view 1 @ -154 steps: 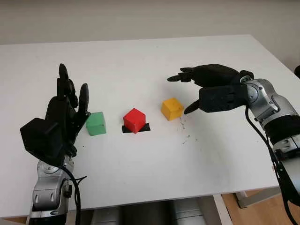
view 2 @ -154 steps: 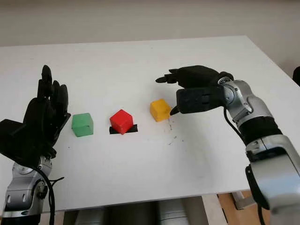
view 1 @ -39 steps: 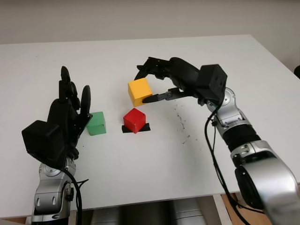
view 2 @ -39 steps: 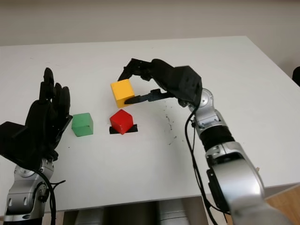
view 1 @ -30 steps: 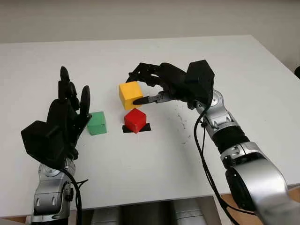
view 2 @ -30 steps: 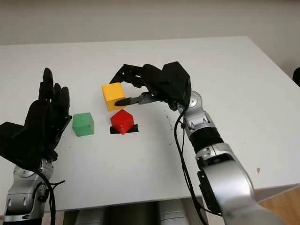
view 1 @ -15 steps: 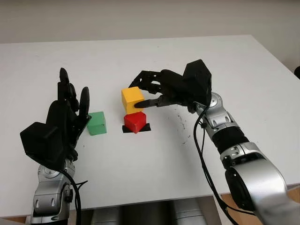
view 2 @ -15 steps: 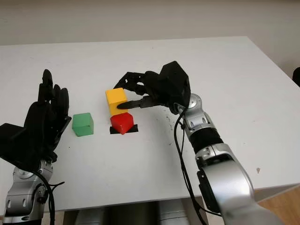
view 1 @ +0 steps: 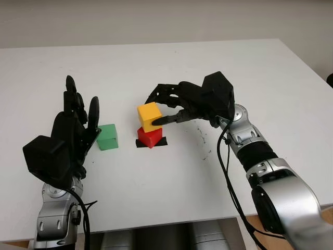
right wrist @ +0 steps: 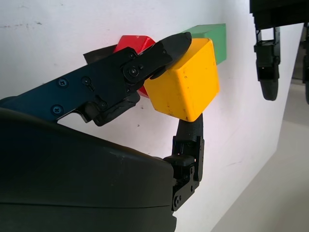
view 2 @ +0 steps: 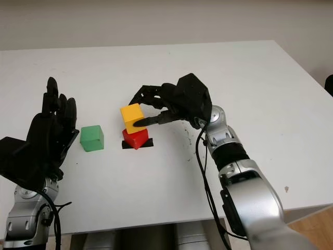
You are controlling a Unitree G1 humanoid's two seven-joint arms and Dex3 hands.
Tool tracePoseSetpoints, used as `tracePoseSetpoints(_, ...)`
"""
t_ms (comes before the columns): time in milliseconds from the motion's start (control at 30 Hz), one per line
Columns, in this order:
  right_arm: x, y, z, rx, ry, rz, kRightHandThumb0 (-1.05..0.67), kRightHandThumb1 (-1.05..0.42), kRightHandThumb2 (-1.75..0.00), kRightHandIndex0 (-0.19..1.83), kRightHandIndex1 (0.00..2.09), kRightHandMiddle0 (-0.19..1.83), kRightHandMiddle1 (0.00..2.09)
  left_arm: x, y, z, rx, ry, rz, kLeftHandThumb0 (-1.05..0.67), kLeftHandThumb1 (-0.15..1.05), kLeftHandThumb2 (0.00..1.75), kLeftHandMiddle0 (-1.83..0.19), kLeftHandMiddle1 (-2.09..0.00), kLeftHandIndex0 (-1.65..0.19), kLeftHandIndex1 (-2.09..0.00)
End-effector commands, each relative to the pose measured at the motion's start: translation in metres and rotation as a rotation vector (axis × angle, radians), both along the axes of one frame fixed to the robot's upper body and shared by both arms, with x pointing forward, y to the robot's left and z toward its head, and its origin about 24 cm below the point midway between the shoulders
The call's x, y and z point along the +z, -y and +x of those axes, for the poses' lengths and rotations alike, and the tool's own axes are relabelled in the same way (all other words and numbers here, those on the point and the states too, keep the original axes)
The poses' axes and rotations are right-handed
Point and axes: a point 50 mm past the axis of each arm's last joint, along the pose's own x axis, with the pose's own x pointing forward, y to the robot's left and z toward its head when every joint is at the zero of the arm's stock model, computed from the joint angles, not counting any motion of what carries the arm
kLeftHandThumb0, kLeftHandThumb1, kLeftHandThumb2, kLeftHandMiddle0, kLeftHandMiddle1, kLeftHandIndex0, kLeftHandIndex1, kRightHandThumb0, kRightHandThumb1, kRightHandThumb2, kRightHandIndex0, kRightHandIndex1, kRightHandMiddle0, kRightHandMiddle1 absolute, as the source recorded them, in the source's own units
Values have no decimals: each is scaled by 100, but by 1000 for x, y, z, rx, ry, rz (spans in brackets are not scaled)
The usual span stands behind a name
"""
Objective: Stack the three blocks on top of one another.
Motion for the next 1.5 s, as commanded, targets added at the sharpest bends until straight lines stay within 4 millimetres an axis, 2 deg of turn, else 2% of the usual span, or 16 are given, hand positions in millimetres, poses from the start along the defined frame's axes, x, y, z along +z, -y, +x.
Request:
tracePoseSetpoints(0, 6, 0, 2, -3, 21, -6, -53, -90, -5, 25, 6, 39, 155, 5, -1, -1, 1, 24, 9, -73, 105, 53, 19, 0, 19, 0)
tracePoseSetpoints(767, -2, -4, 1, 8, 26, -41, -57, -90, -5, 26, 6, 40, 155, 5, -1, -2, 5, 16, 7, -73, 105, 52, 19, 0, 19, 0)
tracePoseSetpoints(867, -1, -3, 1, 22, 14, -44, -60, -90, -5, 23, 4, 33, 149, 5, 0, -1, 3, 18, 11, -74, 105, 53, 19, 0, 19, -1)
tracePoseSetpoints(967, -1, -2, 2, 21, 9, -72, -66, -89, -5, 16, 2, 17, 128, 5, 0, -1, -1, 18, 13, -73, 105, 53, 19, 0, 19, 0)
tracePoseSetpoints(1167, 5, 2, 3, 14, 15, -89, -74, -87, -5, -5, 2, -1, 68, 6, -1, -1, 1, 18, 14, -74, 105, 54, 19, 0, 19, 0)
tracePoseSetpoints(1267, 14, 5, 0, 53, 80, -61, -73, -87, -5, -16, 2, -15, 32, 5, -2, -1, 5, 18, 11, -74, 105, 53, 19, 0, 19, -1)
tracePoseSetpoints(1367, 26, 12, -4, 73, 165, -5, -76, -87, -6, -19, 0, -19, 7, 5, -3, 0, 6, 18, 7, -74, 105, 53, 19, 0, 19, -1)
tracePoseSetpoints(1467, 34, 21, -7, 59, 188, 39, -85, -91, -7, -19, 0, -19, 1, 6, -3, 0, 2, 20, 1, -74, 105, 52, 19, 0, 19, 0)
